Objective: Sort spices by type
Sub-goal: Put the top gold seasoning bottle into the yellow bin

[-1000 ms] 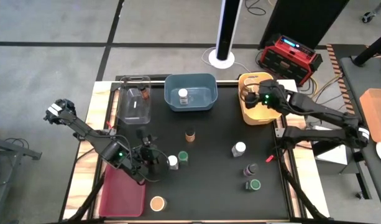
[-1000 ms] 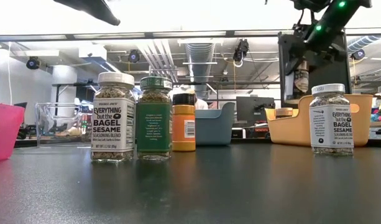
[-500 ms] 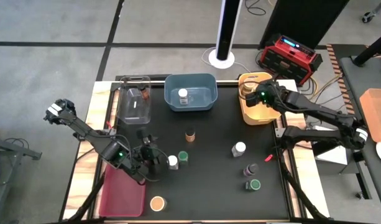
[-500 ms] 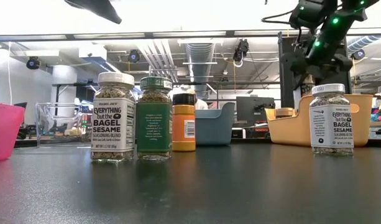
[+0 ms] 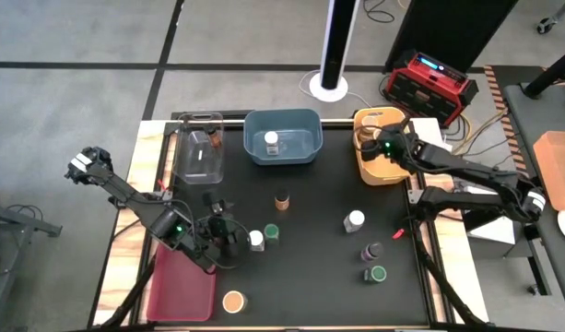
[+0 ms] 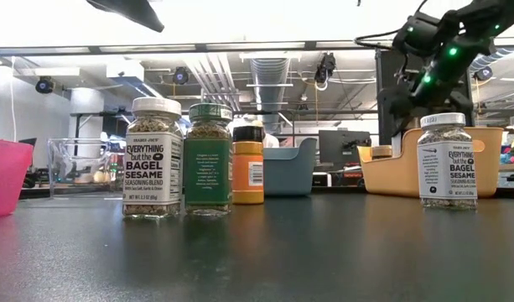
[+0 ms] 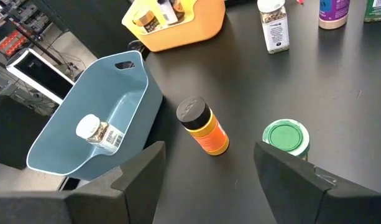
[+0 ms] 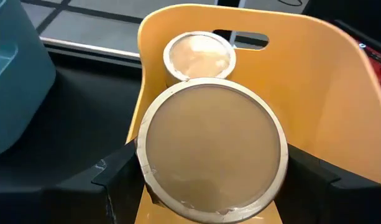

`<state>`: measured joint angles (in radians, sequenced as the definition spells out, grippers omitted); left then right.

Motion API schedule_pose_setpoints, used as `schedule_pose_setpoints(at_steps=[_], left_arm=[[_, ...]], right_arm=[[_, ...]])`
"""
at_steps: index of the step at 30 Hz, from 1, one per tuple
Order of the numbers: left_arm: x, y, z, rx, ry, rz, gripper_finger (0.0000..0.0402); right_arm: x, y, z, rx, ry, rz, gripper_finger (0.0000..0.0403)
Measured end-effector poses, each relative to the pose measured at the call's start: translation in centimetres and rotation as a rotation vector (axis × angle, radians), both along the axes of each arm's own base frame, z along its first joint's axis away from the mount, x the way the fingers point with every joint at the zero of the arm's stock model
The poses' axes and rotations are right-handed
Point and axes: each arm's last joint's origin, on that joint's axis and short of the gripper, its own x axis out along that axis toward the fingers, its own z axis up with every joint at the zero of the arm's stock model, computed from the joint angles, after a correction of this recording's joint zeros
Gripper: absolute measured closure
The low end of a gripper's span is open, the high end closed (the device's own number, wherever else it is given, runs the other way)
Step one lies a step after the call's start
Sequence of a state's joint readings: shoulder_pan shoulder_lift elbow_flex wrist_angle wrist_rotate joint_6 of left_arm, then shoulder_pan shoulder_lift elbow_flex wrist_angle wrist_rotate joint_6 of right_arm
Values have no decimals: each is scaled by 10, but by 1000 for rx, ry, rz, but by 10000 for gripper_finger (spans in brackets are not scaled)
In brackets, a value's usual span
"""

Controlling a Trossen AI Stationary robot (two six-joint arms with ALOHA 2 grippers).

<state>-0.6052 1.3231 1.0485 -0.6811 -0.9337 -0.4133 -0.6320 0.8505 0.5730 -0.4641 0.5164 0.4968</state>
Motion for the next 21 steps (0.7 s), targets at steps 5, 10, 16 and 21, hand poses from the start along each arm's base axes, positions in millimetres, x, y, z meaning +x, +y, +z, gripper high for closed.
schedule_pose_setpoints(at_steps=[5, 10, 16, 21], left_arm=[[0, 0, 0, 0, 0, 0, 171], [0, 0, 0, 1, 1, -1, 171], [0, 0, 0, 2, 2, -1, 171], [0, 0, 0, 3, 2, -1, 171]], right_arm=[[-2, 1, -11, 11, -2, -8, 132], [-4, 3, -23, 14, 1, -10, 132], [-3, 2, -25, 3, -12, -9, 132], [-2, 2, -28, 3, 9, 4, 132]])
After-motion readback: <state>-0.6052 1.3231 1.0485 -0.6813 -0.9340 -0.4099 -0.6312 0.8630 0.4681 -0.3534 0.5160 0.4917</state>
